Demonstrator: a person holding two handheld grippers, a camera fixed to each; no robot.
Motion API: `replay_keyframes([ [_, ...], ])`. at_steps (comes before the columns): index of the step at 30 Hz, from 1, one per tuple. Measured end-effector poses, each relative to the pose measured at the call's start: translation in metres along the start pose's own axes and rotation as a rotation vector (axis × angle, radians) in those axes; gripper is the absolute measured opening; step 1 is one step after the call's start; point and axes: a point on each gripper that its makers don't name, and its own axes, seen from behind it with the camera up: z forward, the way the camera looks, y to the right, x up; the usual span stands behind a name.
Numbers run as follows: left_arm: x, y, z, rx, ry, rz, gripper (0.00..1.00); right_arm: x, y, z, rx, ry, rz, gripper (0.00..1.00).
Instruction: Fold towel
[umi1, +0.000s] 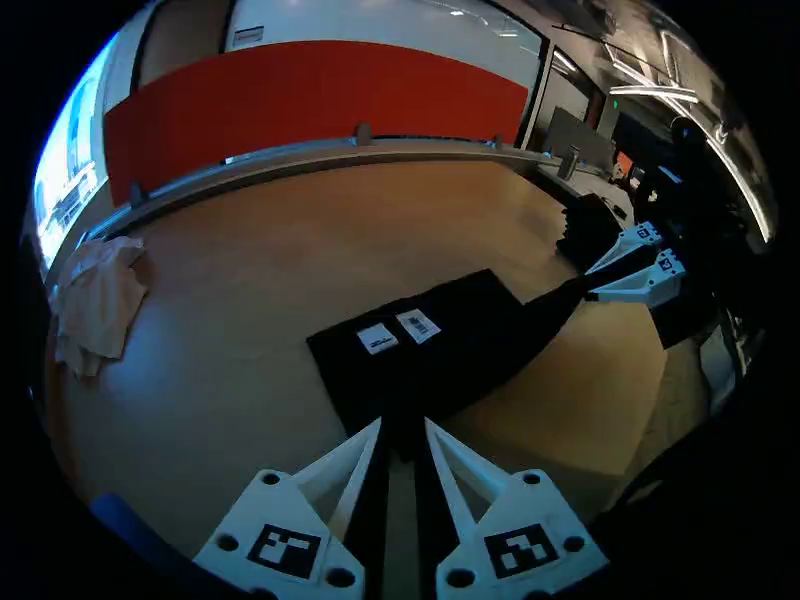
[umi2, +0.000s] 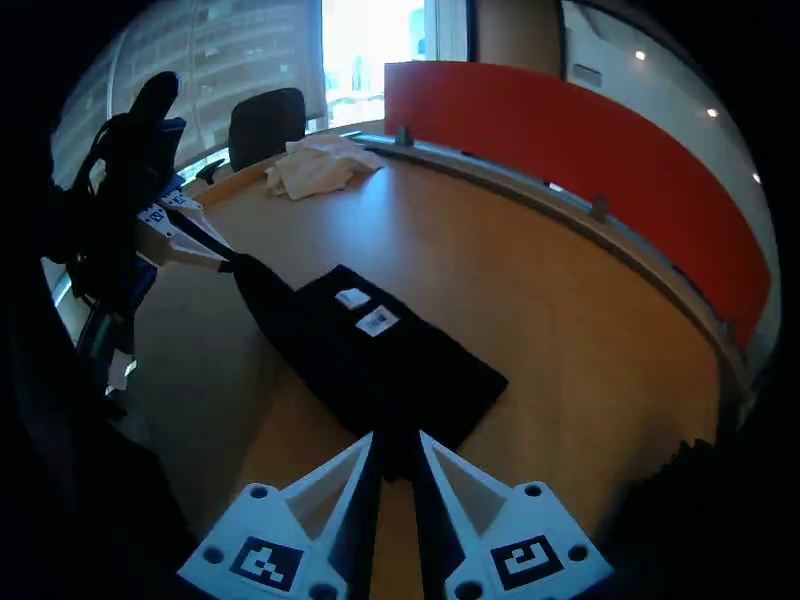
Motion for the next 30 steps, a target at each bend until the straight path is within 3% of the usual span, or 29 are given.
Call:
replay_keyframes([
  [15,-0.004,-0.011,0.023,0.001,-0.028,0.007,0.14,-0.006,0.013,0.016,0.003,-0.034,0.008,0.18],
  [30,-0.002,-0.033,0.060,0.027,-0.054,0.003,0.14,-0.007,0.038,0.051,-0.013,-0.072,0.022,0.20],
])
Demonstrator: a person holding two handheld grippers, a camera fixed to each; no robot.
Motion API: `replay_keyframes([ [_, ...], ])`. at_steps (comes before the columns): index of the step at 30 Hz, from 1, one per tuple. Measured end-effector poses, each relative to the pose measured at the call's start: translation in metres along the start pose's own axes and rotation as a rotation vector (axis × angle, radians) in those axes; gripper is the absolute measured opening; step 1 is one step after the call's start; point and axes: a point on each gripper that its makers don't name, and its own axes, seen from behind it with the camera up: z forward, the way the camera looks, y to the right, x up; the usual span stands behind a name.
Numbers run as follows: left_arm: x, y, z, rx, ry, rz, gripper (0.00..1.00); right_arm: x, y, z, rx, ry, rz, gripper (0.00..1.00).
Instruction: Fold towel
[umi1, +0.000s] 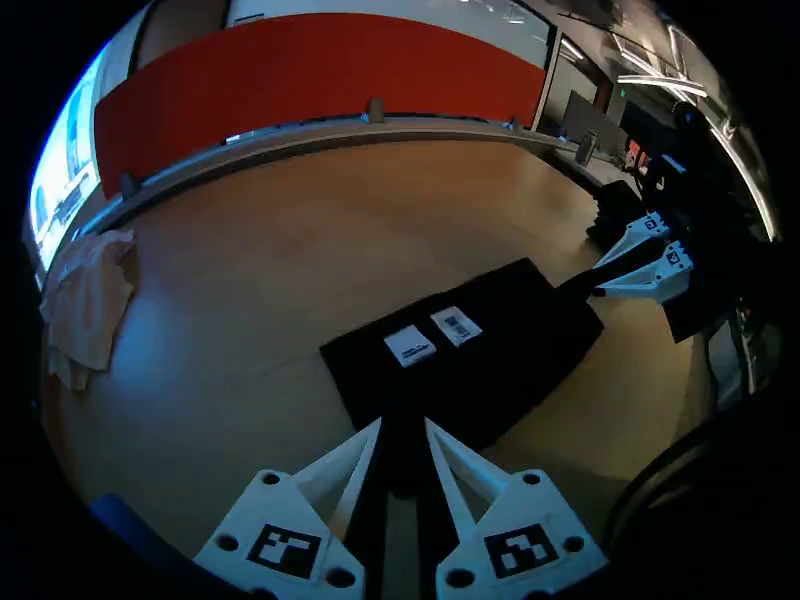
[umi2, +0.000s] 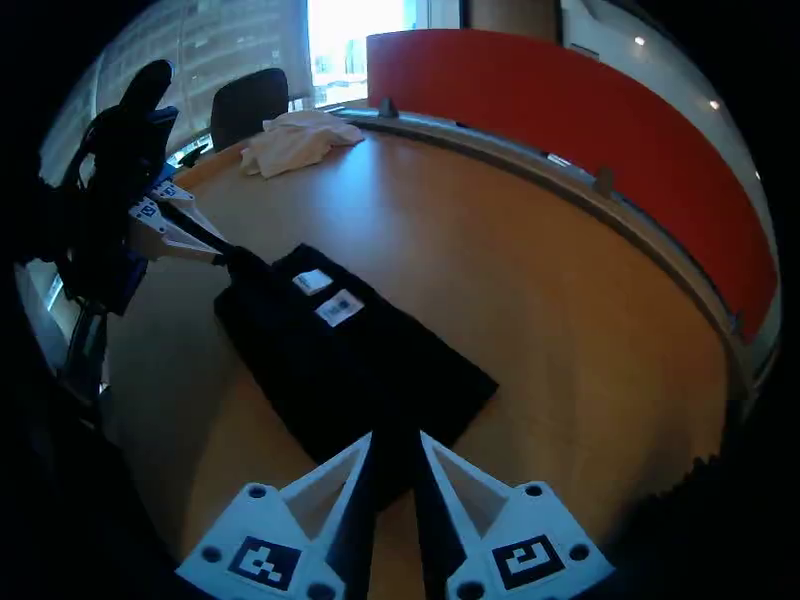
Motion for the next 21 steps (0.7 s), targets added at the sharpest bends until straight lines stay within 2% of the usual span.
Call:
replay_keyframes([
  [9,0.003,-0.015,0.021,0.018,-0.007,-0.004,0.15,0.001,0.012,0.019,-0.013,0.000,0.032,0.26],
  [16,0.005,-0.020,0.029,0.024,-0.007,-0.008,0.17,-0.001,0.017,0.025,-0.029,-0.005,0.030,0.31],
  [18,0.005,-0.021,0.032,0.026,-0.006,-0.004,0.19,-0.002,0.019,0.027,-0.036,-0.006,0.033,0.32],
  [21,0.005,-0.025,0.035,0.040,-0.002,0.007,0.24,-0.002,0.023,0.032,-0.047,-0.003,0.046,0.38],
])
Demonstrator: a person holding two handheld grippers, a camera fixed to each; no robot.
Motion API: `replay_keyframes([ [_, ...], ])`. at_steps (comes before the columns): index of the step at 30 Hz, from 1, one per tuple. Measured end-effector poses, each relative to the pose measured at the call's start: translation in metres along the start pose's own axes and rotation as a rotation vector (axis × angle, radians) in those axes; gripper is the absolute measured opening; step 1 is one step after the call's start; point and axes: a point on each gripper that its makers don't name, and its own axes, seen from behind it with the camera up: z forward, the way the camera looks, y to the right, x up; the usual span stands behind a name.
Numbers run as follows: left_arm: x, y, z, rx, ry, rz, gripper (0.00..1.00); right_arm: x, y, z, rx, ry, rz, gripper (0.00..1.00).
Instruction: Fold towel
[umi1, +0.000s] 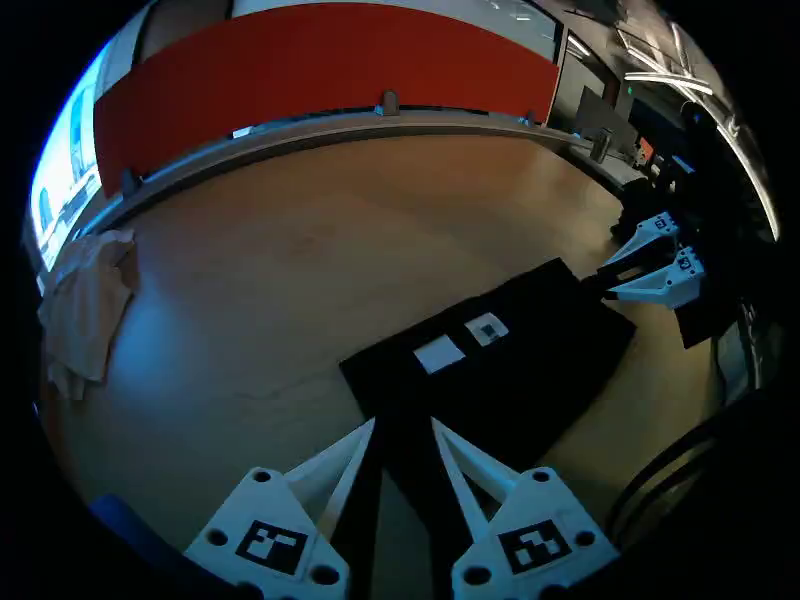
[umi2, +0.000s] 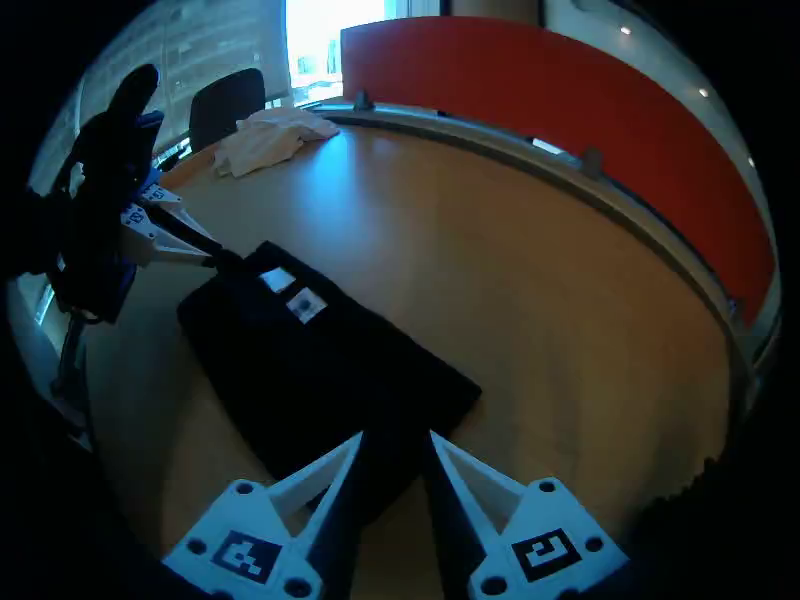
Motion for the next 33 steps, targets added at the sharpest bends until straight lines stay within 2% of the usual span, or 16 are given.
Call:
replay_keyframes([
  [9,0.002,-0.012,0.008,0.035,0.000,0.010,0.32,-0.001,0.013,0.007,-0.044,0.000,0.005,0.60],
  [14,0.004,-0.018,0.009,0.057,0.005,0.013,0.39,0.000,0.020,0.010,-0.076,0.001,0.001,0.62],
  [19,0.007,-0.024,0.005,0.063,0.008,0.011,0.48,0.007,0.030,0.012,-0.112,0.016,0.028,0.65],
  [21,0.007,-0.025,0.003,0.058,0.007,0.004,0.62,0.010,0.033,0.011,-0.121,0.025,0.041,0.68],
  [23,0.008,-0.025,0.002,0.056,0.011,-0.003,0.65,0.012,0.035,0.010,-0.127,0.033,0.049,0.71],
  [25,0.009,-0.027,0.000,0.057,0.014,-0.008,0.69,0.013,0.036,0.009,-0.131,0.040,0.053,0.84],
  [27,0.008,-0.028,-0.001,0.060,0.016,-0.011,0.78,0.013,0.037,0.007,-0.134,0.045,0.055,0.92],
  [33,0.007,-0.029,-0.003,0.067,0.018,-0.014,0.80,0.009,0.037,0.001,-0.135,0.046,0.053,0.92],
])
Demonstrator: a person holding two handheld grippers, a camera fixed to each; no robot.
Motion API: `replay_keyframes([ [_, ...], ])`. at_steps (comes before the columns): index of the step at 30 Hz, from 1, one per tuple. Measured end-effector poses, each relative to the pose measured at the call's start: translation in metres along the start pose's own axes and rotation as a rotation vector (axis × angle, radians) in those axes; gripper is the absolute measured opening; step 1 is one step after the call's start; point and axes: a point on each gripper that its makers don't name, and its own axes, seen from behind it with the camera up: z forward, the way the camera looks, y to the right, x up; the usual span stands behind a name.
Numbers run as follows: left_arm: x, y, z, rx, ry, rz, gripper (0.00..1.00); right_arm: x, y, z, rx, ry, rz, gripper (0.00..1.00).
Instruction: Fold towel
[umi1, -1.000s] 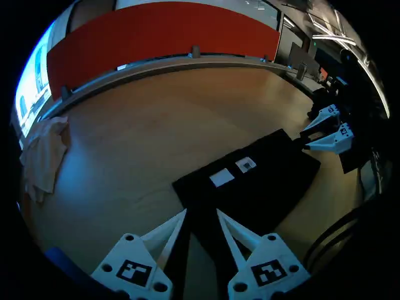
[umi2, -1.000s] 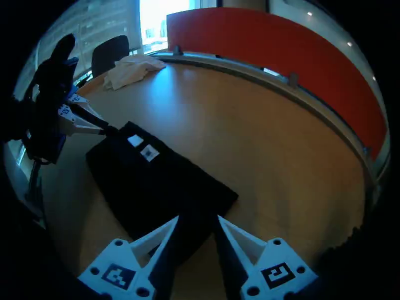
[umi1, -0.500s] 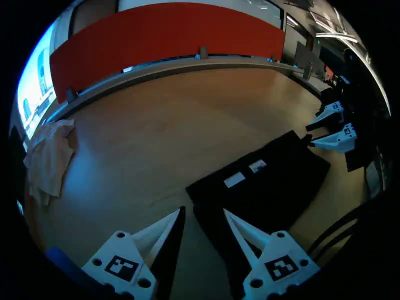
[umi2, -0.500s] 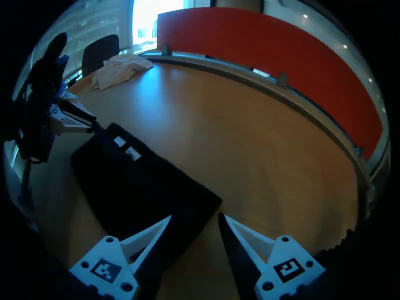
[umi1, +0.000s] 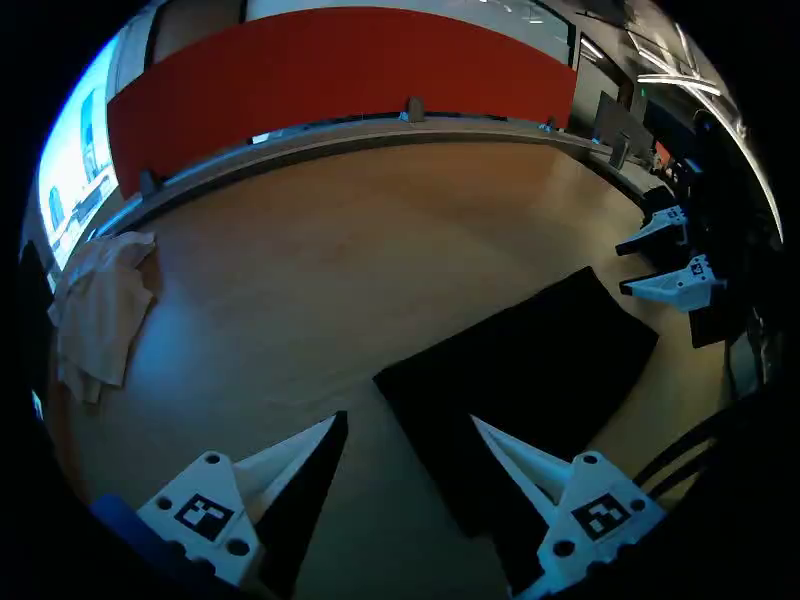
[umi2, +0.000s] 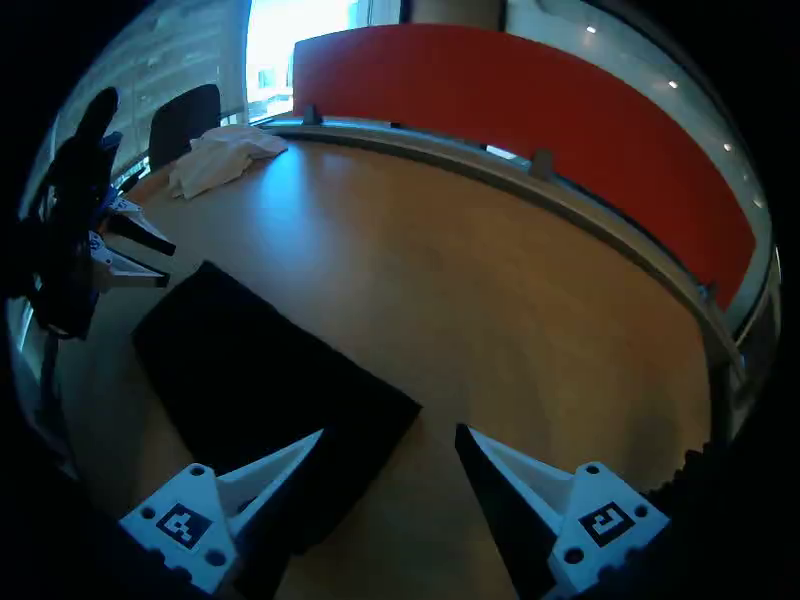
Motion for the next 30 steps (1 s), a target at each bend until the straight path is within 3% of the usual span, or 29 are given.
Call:
replay_keyframes([
  [15,-0.005,0.003,-0.014,0.005,0.014,-0.022,0.80,-0.006,-0.015,-0.012,0.023,0.007,0.017,0.92],
  [30,-0.036,0.011,-0.042,0.043,0.015,-0.057,0.80,-0.031,-0.035,-0.036,0.034,-0.001,0.031,0.92],
])
